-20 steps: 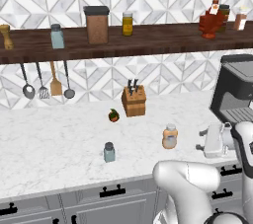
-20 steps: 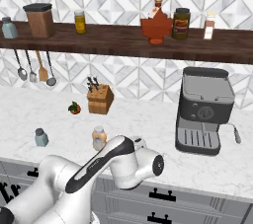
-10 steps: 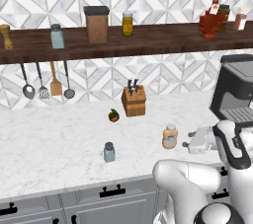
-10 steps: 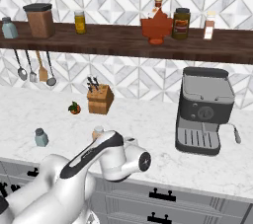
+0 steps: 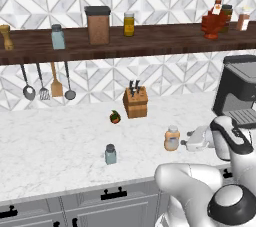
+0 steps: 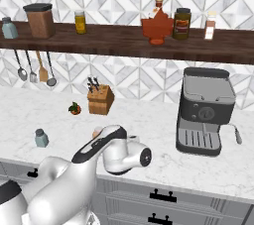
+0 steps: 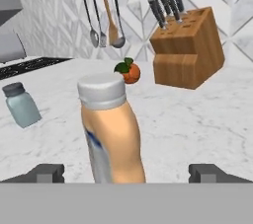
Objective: Put the shaker and condiment bottle from the counter next to their counterparts in the cabinet.
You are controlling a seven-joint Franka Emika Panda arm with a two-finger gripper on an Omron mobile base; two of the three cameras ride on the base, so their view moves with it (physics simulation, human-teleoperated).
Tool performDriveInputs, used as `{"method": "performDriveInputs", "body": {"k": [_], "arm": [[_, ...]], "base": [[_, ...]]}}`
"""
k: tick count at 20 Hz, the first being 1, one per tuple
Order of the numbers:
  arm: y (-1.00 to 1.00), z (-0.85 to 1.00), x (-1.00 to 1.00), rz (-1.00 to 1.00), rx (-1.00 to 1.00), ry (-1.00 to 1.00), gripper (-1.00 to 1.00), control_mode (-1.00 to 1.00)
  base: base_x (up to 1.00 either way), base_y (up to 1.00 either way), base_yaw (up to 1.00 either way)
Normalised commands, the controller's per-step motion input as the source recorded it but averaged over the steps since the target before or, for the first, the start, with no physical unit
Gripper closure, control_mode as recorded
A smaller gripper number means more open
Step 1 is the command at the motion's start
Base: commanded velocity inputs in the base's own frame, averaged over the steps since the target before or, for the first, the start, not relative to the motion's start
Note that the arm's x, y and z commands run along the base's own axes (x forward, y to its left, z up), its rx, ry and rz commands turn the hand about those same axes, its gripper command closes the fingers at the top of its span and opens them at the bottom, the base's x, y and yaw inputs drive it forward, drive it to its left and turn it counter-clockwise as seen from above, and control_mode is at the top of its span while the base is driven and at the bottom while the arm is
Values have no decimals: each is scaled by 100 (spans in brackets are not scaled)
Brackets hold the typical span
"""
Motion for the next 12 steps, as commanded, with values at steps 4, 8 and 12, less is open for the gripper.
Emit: {"method": "performDriveInputs", "body": {"k": [4,8,12], "arm": [[1,-11,11,0,9,0,-100,-100],[6,-10,17,0,9,0,-100,-100],[12,-10,21,0,7,0,-100,-100]], "base": [[0,0,0],[0,0,0],[0,0,0]]}}
